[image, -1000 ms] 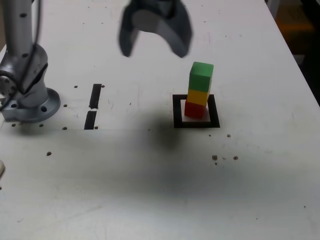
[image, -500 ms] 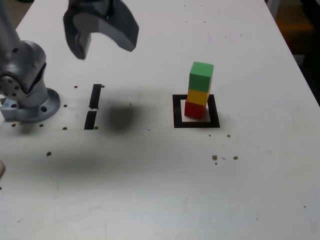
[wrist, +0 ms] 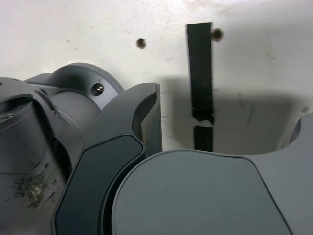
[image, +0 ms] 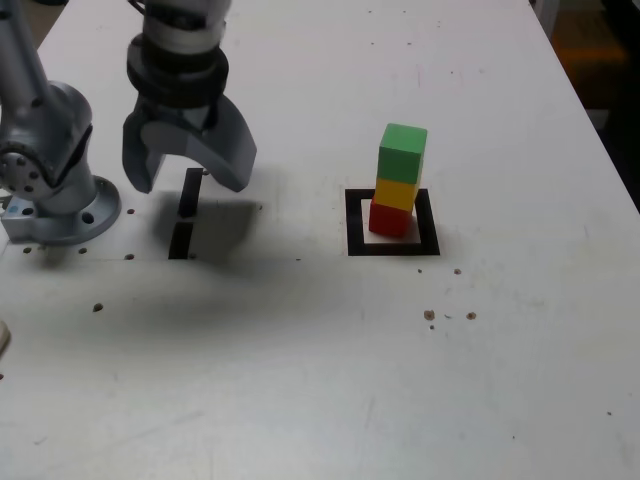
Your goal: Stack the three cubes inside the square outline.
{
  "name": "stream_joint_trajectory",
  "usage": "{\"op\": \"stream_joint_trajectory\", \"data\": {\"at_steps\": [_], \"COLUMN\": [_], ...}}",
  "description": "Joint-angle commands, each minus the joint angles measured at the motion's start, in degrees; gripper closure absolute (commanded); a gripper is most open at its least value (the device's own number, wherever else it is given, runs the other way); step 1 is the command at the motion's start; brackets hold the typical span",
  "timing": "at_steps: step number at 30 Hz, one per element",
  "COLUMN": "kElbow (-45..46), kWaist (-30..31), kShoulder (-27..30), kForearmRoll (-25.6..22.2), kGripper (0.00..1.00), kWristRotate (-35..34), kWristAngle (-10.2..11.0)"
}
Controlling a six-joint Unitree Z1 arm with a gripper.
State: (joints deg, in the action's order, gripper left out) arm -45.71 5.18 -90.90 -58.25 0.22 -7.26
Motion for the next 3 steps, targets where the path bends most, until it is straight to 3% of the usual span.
{"op": "stream_joint_trajectory", "data": {"at_steps": [1,3], "kElbow": [0.73,0.98], "kWaist": [-0.08,-0.08], "kShoulder": [-0.24,0.34], "kForearmRoll": [-0.3,-0.52], "kGripper": [0.0,0.0], "kWristRotate": [0.1,0.1], "kWristAngle": [0.1,-0.06]}}
